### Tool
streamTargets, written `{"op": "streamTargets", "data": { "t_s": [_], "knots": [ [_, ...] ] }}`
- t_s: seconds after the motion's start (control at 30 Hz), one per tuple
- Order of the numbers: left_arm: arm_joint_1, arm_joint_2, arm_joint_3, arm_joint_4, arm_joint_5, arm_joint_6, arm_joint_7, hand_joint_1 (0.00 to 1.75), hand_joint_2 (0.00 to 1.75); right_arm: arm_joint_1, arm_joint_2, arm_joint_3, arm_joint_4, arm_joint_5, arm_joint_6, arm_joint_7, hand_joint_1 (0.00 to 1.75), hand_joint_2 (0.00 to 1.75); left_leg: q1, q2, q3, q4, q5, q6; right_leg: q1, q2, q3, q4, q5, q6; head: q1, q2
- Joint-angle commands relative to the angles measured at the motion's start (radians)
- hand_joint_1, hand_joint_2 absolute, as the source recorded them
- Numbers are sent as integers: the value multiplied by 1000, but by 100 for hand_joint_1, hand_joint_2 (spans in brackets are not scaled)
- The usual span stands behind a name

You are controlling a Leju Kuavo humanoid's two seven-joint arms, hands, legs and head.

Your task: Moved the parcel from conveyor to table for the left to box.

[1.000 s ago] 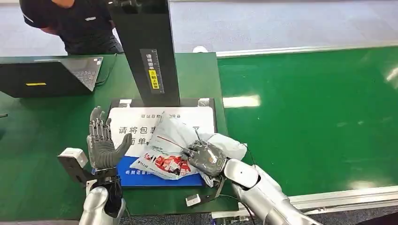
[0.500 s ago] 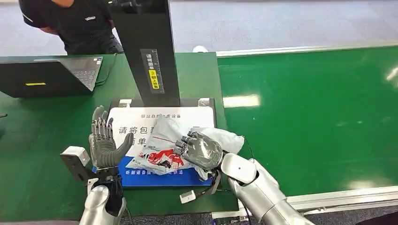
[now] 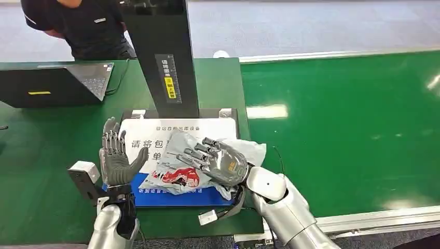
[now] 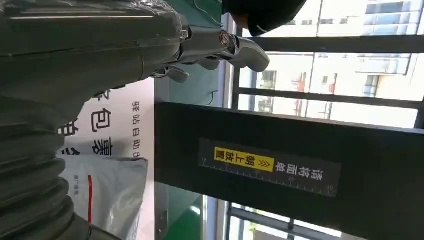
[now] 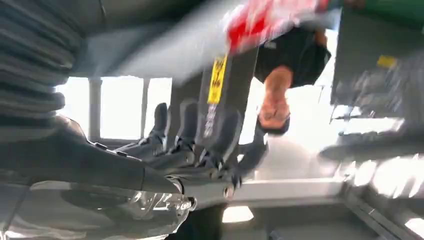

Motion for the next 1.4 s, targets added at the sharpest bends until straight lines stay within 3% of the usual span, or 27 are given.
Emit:
{"op": "streamTargets", "data": {
  "t_s": [0.03,0.1,0.13,0.17,0.2,0.23,0.27,0.33,0.4,0.43,0.6,0.67,0.77,0.8,0.9,1.03,1.2,1.33,1.4],
  "knots": [
    [-47,39,-44,100,9,11,-4,0,175,6,-19,19,-120,3,3,42,0,0,0,-1,1,-1,0,0,0,-1,0,0,0,-2,0,0],
    [-47,41,-43,101,10,9,-4,0,175,-1,-3,-2,-103,6,3,21,0,0,-1,-2,2,-2,1,-1,0,-3,1,0,0,-2,0,0],
    [-46,38,-42,103,-2,-4,-5,0,175,5,28,-78,13,10,3,-13,0,0,-1,-1,2,-2,0,0,0,-2,1,0,0,-2,0,0],
    [-44,39,-44,99,-4,-5,-7,0,175,-10,-8,-26,17,-21,3,31,0,0,0,-1,2,-1,0,0,0,-1,1,0,0,-2,0,0],
    [-36,37,-43,97,-6,-6,-7,0,175,7,16,-76,30,-14,3,-13,0,0,0,-1,3,-2,0,0,0,-1,3,-1,0,-2,0,0],
    [-30,41,-43,92,-12,-8,-12,0,175,-14,-28,38,58,-80,3,87,0,0,0,-2,4,-3,1,0,0,-2,4,-2,0,-2,0,0],
    [-25,34,-40,97,-16,-6,-19,0,175,-1,11,-33,161,-94,3,9,0,0,-1,-3,5,-3,1,0,0,-3,4,-2,0,-2,0,0],
    [-27,36,-38,92,-16,-13,-18,0,175,-23,22,-54,224,-113,3,-13,0,0,-1,0,5,-3,1,0,0,0,4,-2,1,-2,0,0],
    [-24,34,-18,94,-24,-34,-22,0,175,-173,66,88,650,-347,46,-13,0,0,-1,4,6,-4,0,-1,0,4,3,-2,2,-3,0,0],
    [-23,37,-17,94,-24,-34,-22,0,175,-187,69,100,669,-387,120,-13,0,0,0,4,5,-2,0,-1,0,4,3,-2,1,-2,0,0],
    [-18,31,2,71,-40,-29,-4,0,175,-171,21,221,554,-658,118,-13,0,0,-1,2,4,-3,1,-1,0,2,2,-1,1,-3,0,0],
    [-7,46,-15,49,-78,-47,8,0,175,-170,6,228,481,-783,174,-13,0,0,-1,2,2,-1,0,0,0,1,1,0,0,-2,-1,0],
    [21,62,-35,16,-141,-118,11,0,175,-160,-20,207,421,-851,290,0,0,0,-1,1,2,-1,0,-1,0,1,0,1,0,-2,0,0],
    [38,70,-49,-7,-178,-158,3,0,175,-131,-36,170,376,-897,377,19,0,0,-1,1,3,-2,0,-1,-1,1,1,1,0,-3,0,0],
    [73,106,-112,-56,-263,-236,-9,0,175,-72,-65,114,315,-950,438,0,0,0,0,-2,1,-1,0,-1,0,-2,1,0,0,-2,0,0],
    [118,169,-218,-152,-332,-398,-41,0,175,-22,-86,78,219,-982,427,-13,0,0,0,-2,0,0,0,0,0,-2,0,0,-1,-2,0,0],
    [128,167,-218,-177,-335,-405,-37,0,175,-20,-84,72,215,-981,432,-11,0,0,0,-1,1,-1,0,-1,0,-1,0,0,-1,-3,0,0],
    [140,254,-328,-243,-490,-462,-2,0,175,1,-92,61,186,-962,430,-13,0,0,0,-2,0,-1,0,-1,0,-2,-1,1,0,-3,0,0],
    [162,301,-380,-299,-617,-472,88,0,175,20,-97,48,164,-938,427,-12,0,0,0,-2,0,0,0,-1,0,-2,-1,1,-1,-2,0,0]
  ]
}}
